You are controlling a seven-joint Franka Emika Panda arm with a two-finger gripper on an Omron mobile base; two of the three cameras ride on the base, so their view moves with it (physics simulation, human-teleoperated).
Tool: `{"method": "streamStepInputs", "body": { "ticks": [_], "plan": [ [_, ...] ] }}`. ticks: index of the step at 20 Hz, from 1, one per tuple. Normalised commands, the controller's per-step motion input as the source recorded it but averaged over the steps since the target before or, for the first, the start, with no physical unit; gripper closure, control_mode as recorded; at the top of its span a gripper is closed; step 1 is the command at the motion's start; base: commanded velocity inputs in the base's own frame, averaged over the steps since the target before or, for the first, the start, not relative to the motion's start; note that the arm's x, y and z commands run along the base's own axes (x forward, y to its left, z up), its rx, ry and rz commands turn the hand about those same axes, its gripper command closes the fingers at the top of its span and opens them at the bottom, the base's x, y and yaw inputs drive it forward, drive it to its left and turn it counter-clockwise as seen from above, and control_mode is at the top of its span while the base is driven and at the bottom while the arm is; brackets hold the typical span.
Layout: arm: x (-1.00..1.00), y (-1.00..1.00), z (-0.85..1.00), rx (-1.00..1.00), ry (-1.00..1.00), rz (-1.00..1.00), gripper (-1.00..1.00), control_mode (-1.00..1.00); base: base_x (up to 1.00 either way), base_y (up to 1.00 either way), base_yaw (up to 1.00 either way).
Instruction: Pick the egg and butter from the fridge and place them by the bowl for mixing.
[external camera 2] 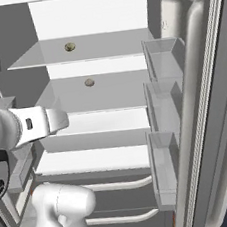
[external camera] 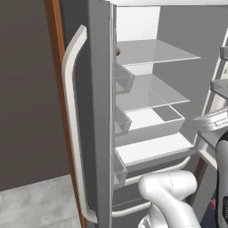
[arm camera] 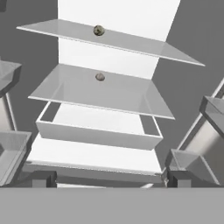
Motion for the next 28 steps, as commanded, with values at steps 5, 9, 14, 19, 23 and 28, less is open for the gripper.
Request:
{"method": "streamStepInputs", "body": {
  "ticks": [5, 9, 14, 19, 23, 28],
  "plan": [
    [0.17, 0.00, 0.00, 0.00, 0.06, 0.00, -1.00, -1.00, 0.00, 0.00, 0.00],
    [0.30, 0.00, 0.02, 0.00, 0.00, 0.00, -1.00, -1.00, 0.00, 0.00, 0.00],
    [0.23, 0.05, 0.44, 0.00, -0.13, 0.01, -1.00, -1.00, 0.00, 0.00, 0.00],
    [0.05, 0.11, 0.58, 0.02, -0.22, 0.00, -1.00, -1.00, 0.00, 0.00, 0.00],
    [0.00, 0.14, 0.47, 0.03, -0.17, 0.00, -1.00, -1.00, 0.00, 0.00, 0.00],
    [0.00, 0.24, 0.24, 0.11, -0.13, 0.00, -1.00, -1.00, 0.00, 0.00, 0.00]
  ]
}}
